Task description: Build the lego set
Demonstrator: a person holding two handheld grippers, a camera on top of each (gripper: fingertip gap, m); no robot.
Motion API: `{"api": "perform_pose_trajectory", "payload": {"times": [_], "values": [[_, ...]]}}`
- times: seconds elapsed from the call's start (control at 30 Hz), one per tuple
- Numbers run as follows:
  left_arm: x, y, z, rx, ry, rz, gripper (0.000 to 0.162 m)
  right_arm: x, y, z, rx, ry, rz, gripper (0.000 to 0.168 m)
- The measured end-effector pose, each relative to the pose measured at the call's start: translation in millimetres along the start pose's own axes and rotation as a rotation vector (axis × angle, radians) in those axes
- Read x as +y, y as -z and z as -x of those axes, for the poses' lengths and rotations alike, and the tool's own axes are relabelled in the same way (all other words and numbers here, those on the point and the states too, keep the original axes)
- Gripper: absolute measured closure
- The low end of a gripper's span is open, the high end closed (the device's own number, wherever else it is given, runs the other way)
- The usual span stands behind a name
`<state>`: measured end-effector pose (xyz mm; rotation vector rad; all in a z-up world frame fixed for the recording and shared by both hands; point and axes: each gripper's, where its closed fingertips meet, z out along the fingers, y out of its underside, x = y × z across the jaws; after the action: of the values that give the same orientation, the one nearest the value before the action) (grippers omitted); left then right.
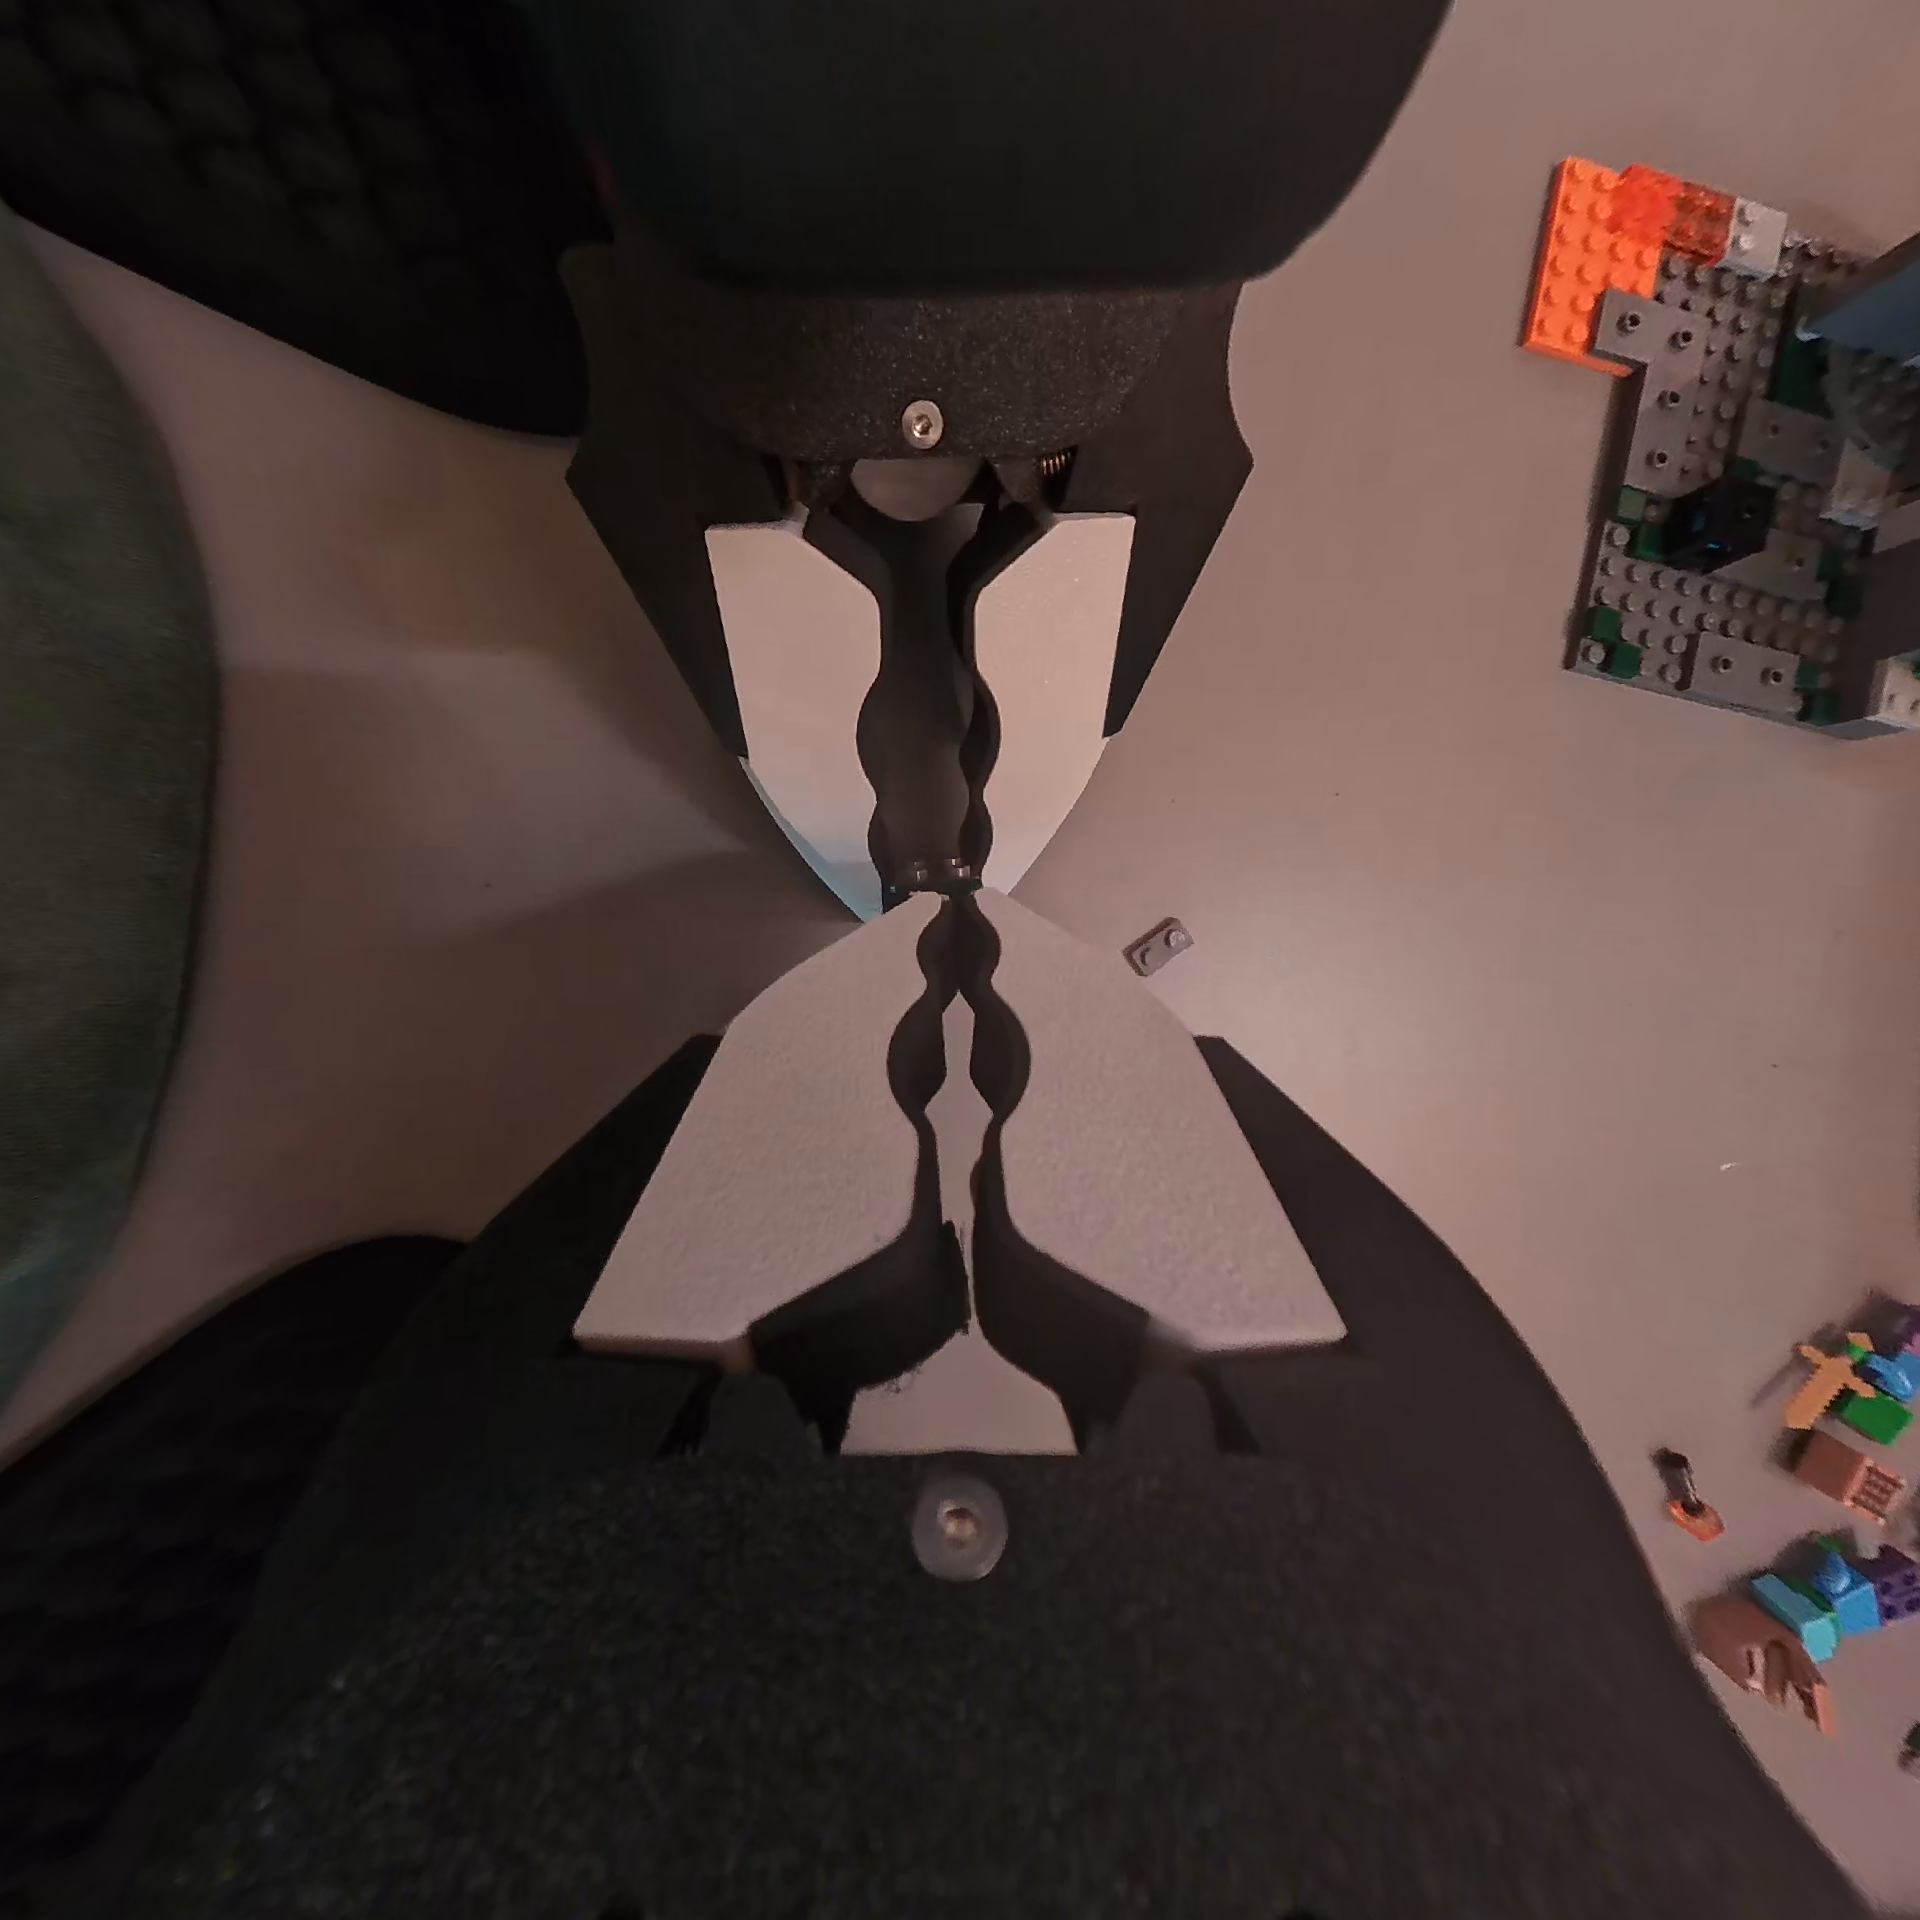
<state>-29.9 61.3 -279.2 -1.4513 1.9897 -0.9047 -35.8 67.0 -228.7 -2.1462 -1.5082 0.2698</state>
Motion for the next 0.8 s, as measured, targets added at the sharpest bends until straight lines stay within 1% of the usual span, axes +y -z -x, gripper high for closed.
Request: {"api": "perform_pose_trajectory", "payload": {"times": [0.13,0.33,0.5,0.6,0.63,0.67,0.73,0.8], "values": [[-8,5,1,0.022,0.026,-0.054,0.143,-3,8,-6,0.008,-0.051,-0.068,0.168],[-13,8,0,0.031,0.025,-0.091,0.143,-8,14,-7,-0.008,-0.103,-0.150,0.168],[-16,10,-2,0.033,0.002,-0.113,0.143,-13,21,-4,-0.136,-0.189,-0.250,0.168],[-21,13,-4,0.025,-0.020,-0.141,0.143,-14,29,-5,-0.257,-0.288,-0.315,0.168],[-23,15,-5,0.017,-0.032,-0.152,0.143,-12,30,-5,-0.310,-0.342,-0.327,0.160],[-25,16,-5,0.006,-0.046,-0.160,0.143,-10,29,-3,-0.378,-0.409,-0.332,0.126],[-28,18,-5,-0.018,-0.062,-0.173,0.143,-9,29,3,-0.523,-0.566,-0.362,0.109],[-31,22,-3,-0.046,-0.072,-0.191,0.143,-12,27,6,-0.607,-0.725,-0.424,0.099]]}}
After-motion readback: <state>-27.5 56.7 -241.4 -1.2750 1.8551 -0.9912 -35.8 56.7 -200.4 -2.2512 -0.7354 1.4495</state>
